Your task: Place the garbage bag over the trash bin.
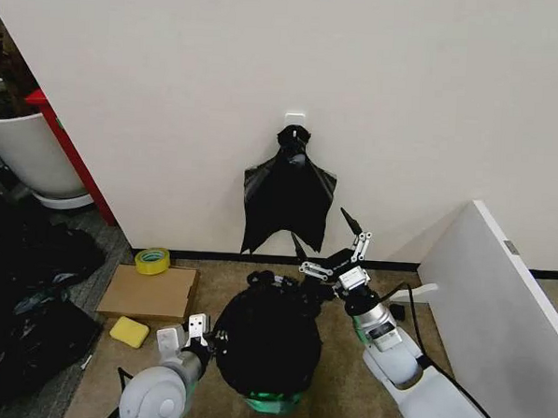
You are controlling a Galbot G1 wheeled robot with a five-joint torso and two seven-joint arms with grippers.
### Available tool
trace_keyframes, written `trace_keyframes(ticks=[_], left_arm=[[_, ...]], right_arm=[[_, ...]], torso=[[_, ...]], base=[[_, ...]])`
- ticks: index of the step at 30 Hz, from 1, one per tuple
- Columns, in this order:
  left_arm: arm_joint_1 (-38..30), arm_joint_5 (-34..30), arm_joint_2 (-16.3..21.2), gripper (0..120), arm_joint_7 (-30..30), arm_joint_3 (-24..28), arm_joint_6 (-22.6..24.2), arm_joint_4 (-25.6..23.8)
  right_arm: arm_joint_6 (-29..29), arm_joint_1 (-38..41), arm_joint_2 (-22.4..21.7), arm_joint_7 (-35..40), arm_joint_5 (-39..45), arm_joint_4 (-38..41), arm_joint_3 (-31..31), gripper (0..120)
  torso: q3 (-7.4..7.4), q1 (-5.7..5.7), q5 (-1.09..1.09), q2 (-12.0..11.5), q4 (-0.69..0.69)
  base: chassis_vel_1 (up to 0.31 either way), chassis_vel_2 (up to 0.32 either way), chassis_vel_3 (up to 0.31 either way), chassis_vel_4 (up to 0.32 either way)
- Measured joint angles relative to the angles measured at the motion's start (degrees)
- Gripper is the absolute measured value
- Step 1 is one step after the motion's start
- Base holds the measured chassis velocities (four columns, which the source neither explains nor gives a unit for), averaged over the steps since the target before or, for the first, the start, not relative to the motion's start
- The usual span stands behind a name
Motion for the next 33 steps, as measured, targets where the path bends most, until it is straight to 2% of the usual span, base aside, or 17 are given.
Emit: trace_keyframes(ticks=[2,4,6,14,16,17,18,20,22,23,24,25,26,27,30,31,33], left_arm=[[0.32,0.41,0.29,43,0.07,-0.44,-0.12,-0.16],[0.5,0.47,0.48,45,0.08,-0.7,-0.13,-0.49],[1.15,0.5,1.06,55,0.03,-1.55,-0.14,-1.86],[3.8,0.54,3.82,84,-4.27,-5.14,0.3,-12.21],[4.67,3.95,4.04,93,-5.31,-5.74,-2.27,-14.33],[5.13,7.05,3.81,96,-4.7,-5.84,-4.48,-14.46],[5.13,7.05,3.81,96,-4.7,-5.84,-4.48,-14.46],[6.16,15.35,2.61,99,-1.3,-6.0,-11.4,-13.79],[7.17,26.02,-0.49,100,4.87,-6.63,-21.21,-11.72],[7.29,28.4,-1.58,100,6.27,-6.97,-23.37,-11.24],[7.5,32.8,-4.08,100,8.43,-8.09,-27.13,-10.53],[7.5,32.8,-4.08,100,8.43,-8.09,-27.13,-10.53],[7.79,36.25,-6.42,100,9.96,-9.56,-29.63,-10.14],[8.17,39.23,-8.82,100,11.44,-11.3,-31.57,-10.01],[9.03,42.84,-13.02,100,13.8,-14.83,-33.91,-10.21],[9.39,44.0,-14.85,100,14.86,-16.57,-34.89,-10.24],[10.2,46.05,-18.65,100,17.28,-20.26,-37.25,-9.81]], right_arm=[[0.2,-0.2,0.01,-0.22,0.02,0.02,-0.01,100],[0.28,-0.26,0.02,-0.29,0.03,0.04,-0.01,100],[0.42,-0.33,0.0,-0.39,0.06,0.14,0.04,100],[-1.23,-0.53,0.12,0.94,1.69,0.17,0.42,100],[-3.82,-0.92,0.15,2.76,3.63,0.63,0.39,100],[-5.25,-1.07,0.19,3.88,4.4,1.01,0.39,100],[-5.25,-1.07,0.19,3.88,4.4,1.01,0.39,100],[-9.18,-1.53,0.25,6.32,6.95,2.09,0.45,100],[-15.13,-2.71,0.1,8.32,11.77,4.53,1.27,100],[-17.63,-3.41,-0.09,8.39,13.55,5.62,1.84,100],[-22.81,-4.92,-0.48,8.58,16.29,7.41,3.11,100],[-22.81,-4.92,-0.48,8.58,16.29,7.41,3.11,100],[-26.34,-6.0,-0.58,9.61,17.59,8.79,4.11,100],[-29.12,-6.73,-0.55,10.99,18.35,9.82,5.07,100],[-32.45,-7.59,-0.14,12.5,19.01,10.57,6.99,100],[-32.82,-7.92,0.16,12.43,19.17,10.59,8.03,100],[-29.46,-9.31,0.88,7.44,20.43,10.09,11.14,100]], torso=[[0.0,0.0,0.0,0.0,0.0],[0.0,0.0,0.0,0.0,0.0],[0.0,0.0,0.0,0.0,0.0],[0.0,0.0,0.01,0.0,0.0],[0.01,0.0,0.01,0.0,0.0],[0.0,0.0,0.01,0.0,-0.01],[0.0,0.0,0.01,0.0,-0.01],[0.0,0.0,0.01,0.0,0.01],[0.0,0.0,0.01,0.0,0.02],[0.0,0.0,0.01,0.0,0.01],[0.0,0.0,0.0,0.0,0.01],[0.0,0.0,0.0,0.0,0.01],[0.0,0.0,0.0,0.0,-0.04],[0.0,0.0,0.01,0.0,-0.02],[0.0,0.0,0.01,0.0,-0.01],[0.0,0.0,0.01,0.0,0.01],[0.0,0.0,0.02,0.0,0.01]], base=[[0.0,0.0,0.0,0.0],[0.0,0.0,0.0,0.0],[0.0,0.0,0.0,0.0],[0.0,0.0,0.0,0.0],[0.0,0.0,0.0,0.0],[0.0,0.0,0.0,0.0],[0.0,0.0,0.0,0.0],[0.0,0.0,0.0,0.0],[0.0,0.0,0.0,0.0],[0.0,0.0,0.0,0.0],[0.0,0.0,0.0,0.0],[0.0,0.0,0.0,0.0],[0.0,0.0,0.0,0.0],[0.0,0.0,0.0,0.0],[0.0,0.0,0.0,0.0],[0.0,0.0,0.0,0.0],[0.0,0.0,0.0,0.0]])
